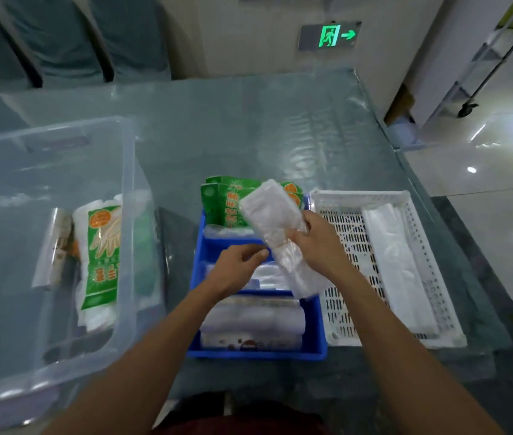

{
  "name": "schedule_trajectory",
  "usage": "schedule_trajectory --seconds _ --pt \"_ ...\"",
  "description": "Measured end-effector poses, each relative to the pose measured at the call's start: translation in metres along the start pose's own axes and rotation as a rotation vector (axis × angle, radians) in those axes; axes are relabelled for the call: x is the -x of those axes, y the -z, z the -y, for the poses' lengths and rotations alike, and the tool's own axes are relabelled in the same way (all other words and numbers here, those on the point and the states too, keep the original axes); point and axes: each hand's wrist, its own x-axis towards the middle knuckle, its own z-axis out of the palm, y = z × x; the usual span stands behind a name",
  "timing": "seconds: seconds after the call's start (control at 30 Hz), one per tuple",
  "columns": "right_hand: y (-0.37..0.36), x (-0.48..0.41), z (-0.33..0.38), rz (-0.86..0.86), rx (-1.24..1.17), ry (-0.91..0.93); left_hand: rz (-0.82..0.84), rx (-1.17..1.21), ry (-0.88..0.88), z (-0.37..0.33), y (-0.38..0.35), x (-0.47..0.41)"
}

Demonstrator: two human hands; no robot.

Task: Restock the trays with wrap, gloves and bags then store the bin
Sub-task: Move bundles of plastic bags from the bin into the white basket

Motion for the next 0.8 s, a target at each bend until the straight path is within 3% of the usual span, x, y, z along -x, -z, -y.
schedule_trajectory --seconds 0.13,0.3,0.53,0.8 --pt "-0.002 -0.014 -0.008 0.054 0.089 0.042 0.003 -0.427 0.022 0.034 -0.002 -0.019" --pt "-0.005 -0.029 -0.003 0.127 0.136 0.098 0.2 -0.779 0.094 0.045 -0.004 -0.039" --pt "-0.011 -0.045 0.007 0.172 0.153 0.248 0.208 -0.737 0.082 0.045 -0.006 -0.044" --pt "-0.045 -0.054 0.016 0.182 0.249 0.472 0.058 -0.655 -0.055 0.058 -0.01 -0.02"
